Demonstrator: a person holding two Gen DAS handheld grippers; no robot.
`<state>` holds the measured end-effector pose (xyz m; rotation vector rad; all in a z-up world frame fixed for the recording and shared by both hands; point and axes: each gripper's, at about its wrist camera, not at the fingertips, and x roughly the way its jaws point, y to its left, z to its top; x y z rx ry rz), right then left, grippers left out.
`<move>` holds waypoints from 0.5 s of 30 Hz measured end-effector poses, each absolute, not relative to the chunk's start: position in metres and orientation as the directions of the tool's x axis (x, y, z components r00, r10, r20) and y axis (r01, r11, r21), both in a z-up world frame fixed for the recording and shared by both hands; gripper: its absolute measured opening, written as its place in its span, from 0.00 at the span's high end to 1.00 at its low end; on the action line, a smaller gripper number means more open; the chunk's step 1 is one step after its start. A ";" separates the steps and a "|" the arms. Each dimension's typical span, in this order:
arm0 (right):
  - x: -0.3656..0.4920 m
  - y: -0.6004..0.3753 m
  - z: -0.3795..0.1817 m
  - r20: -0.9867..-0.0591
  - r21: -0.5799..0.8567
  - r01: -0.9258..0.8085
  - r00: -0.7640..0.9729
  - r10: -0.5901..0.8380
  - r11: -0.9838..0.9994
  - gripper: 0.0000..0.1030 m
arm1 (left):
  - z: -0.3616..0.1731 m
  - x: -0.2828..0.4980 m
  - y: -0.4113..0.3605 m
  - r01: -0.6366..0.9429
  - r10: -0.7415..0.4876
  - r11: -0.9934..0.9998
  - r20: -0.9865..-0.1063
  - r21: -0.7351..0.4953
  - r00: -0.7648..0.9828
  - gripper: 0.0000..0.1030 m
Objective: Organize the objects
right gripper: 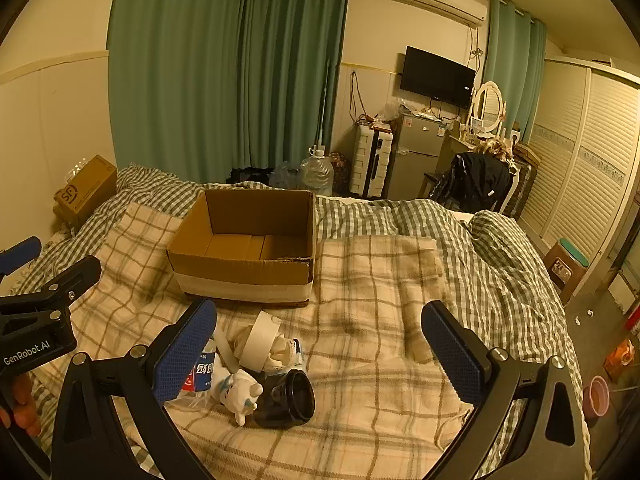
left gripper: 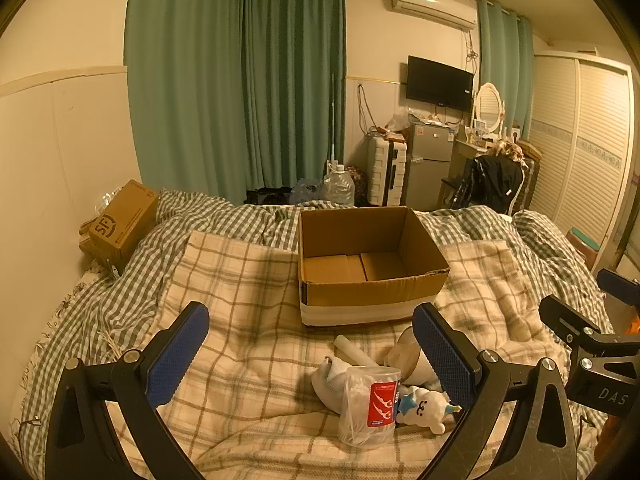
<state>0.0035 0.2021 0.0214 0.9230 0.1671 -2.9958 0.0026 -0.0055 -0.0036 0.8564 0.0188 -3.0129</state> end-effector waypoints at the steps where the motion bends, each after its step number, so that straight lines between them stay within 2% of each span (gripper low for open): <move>1: 0.004 0.202 0.021 -0.562 -0.101 0.033 -0.827 0.029 -0.994 0.00 | -0.004 0.002 -0.005 0.012 -0.005 -1.000 -0.526 -0.009 -0.850 0.00; 15: 0.004 0.201 0.022 -0.567 -0.101 0.036 -0.823 0.028 -0.994 0.00 | -0.006 0.003 -0.003 0.007 -0.007 -1.000 -0.529 0.002 -0.848 0.00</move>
